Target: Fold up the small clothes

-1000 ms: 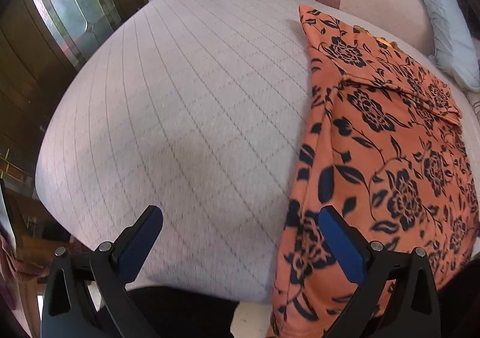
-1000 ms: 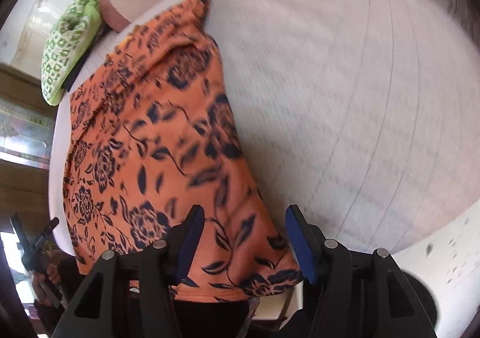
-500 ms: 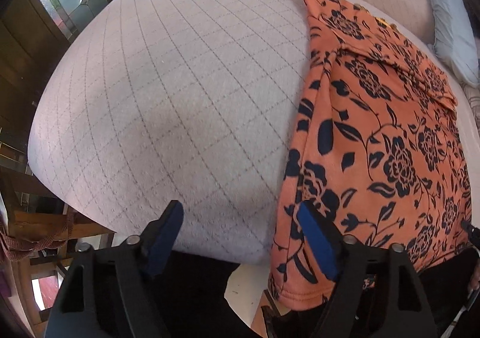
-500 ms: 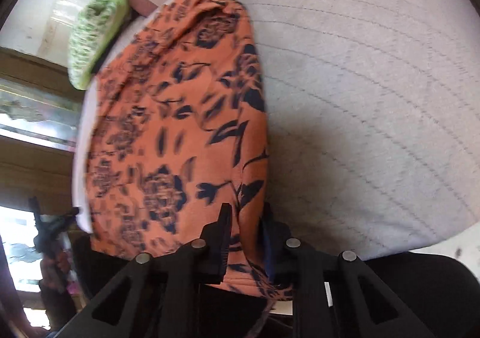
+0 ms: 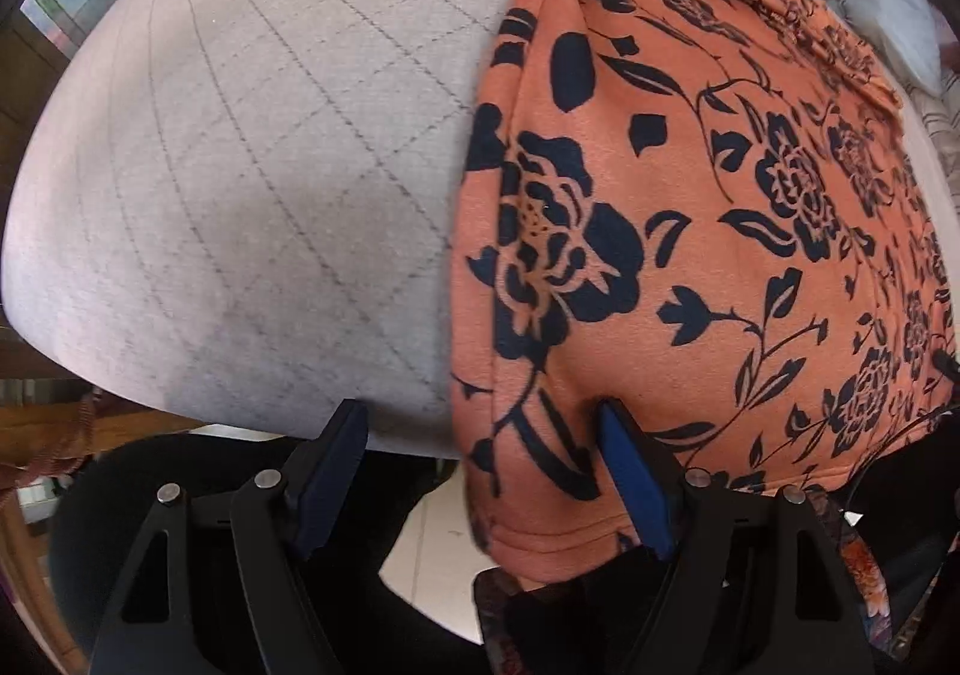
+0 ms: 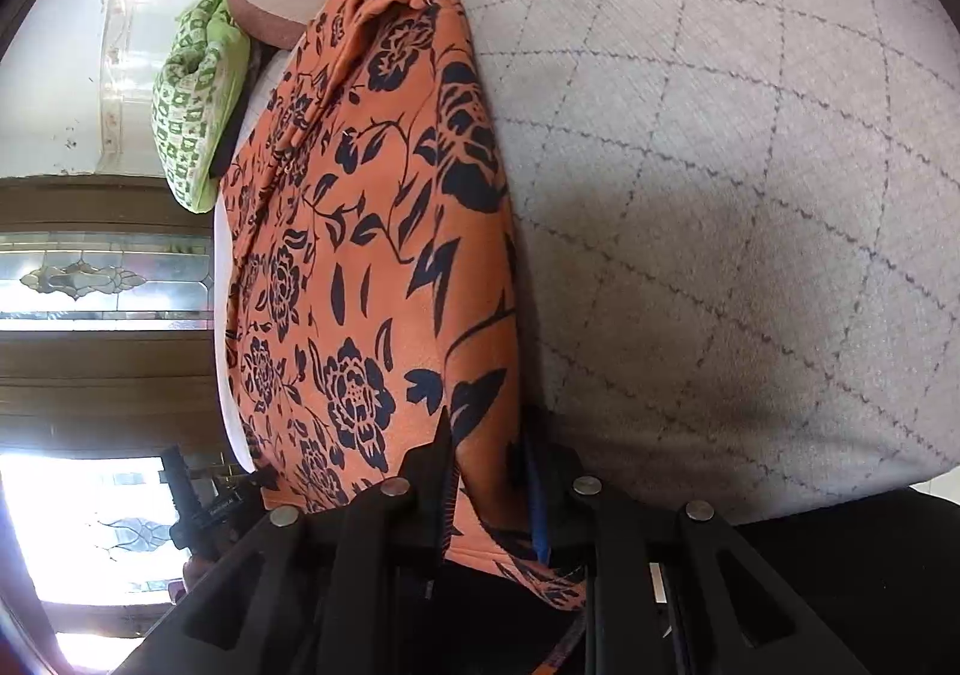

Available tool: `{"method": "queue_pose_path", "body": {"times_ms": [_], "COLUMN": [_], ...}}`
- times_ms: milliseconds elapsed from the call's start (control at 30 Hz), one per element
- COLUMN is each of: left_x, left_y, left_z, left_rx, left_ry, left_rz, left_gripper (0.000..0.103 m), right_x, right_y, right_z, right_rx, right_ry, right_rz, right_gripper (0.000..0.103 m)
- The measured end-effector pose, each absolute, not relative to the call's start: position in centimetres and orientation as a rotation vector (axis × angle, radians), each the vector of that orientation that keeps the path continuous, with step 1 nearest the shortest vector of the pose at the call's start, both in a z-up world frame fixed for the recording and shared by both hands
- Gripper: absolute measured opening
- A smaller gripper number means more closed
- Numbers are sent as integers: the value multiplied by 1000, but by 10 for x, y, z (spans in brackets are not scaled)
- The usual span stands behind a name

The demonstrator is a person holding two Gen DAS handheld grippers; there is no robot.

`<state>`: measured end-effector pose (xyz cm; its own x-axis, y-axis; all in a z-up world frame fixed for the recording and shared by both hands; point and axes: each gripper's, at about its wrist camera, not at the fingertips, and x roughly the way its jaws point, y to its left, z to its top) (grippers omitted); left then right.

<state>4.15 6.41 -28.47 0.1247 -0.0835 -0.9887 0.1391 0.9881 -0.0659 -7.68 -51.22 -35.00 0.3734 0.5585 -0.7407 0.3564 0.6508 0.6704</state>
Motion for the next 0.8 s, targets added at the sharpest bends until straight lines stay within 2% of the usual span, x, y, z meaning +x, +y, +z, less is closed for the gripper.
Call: {"method": "queue_pose_path", "body": {"times_ms": [100, 167, 200, 267, 367, 467, 800], "left_x": [34, 31, 30, 25, 24, 24, 45], "left_y": [72, 79, 85, 88, 91, 79, 93], "left_z": [-285, -280, -279, -275, -267, -256, -205], "left_rx": [23, 6, -1, -17, -39, -58, -202], "left_ry": [1426, 1417, 1412, 1403, 1394, 1386, 1317], "left_rz": [-186, -203, -210, -228, -266, -288, -465], "left_gripper": [71, 56, 52, 32, 12, 8, 7], "right_x": [-75, -74, -74, -73, -72, -72, -69], "right_y": [-509, -507, -507, -505, -495, -485, -488], "right_z": [-348, -347, -347, -346, -339, -330, -275], "right_rx": [856, 833, 827, 805, 716, 659, 743], "right_ry": [1226, 1224, 1224, 1225, 1221, 1205, 992], "right_rz": [153, 152, 153, 151, 158, 184, 331], "right_gripper": [22, 22, 22, 22, 23, 20, 20]}}
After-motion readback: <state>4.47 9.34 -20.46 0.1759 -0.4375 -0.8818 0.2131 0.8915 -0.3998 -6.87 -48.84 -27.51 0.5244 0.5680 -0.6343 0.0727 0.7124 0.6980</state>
